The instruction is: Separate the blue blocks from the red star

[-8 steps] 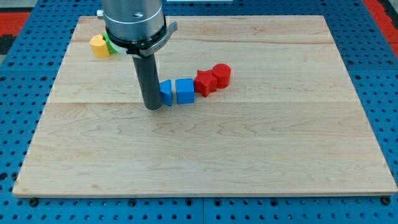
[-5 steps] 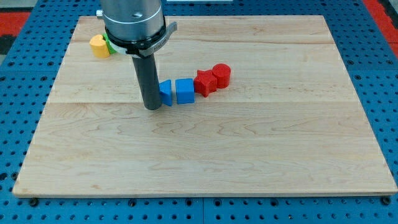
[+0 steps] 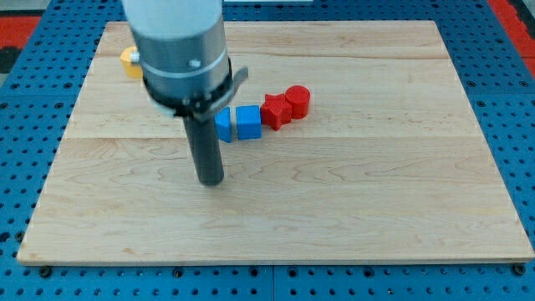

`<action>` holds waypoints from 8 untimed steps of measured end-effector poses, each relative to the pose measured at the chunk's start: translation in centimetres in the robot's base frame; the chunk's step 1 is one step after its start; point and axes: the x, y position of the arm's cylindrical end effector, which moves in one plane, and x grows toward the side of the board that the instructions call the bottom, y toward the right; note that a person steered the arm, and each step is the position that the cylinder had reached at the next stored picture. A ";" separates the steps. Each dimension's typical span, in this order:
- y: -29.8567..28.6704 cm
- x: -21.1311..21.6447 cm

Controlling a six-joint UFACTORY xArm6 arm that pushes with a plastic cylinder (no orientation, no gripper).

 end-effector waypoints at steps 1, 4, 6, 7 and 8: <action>6.0 0.3; 7.6 -7.7; 8.3 -11.6; 2.5 -12.3; 0.1 -11.8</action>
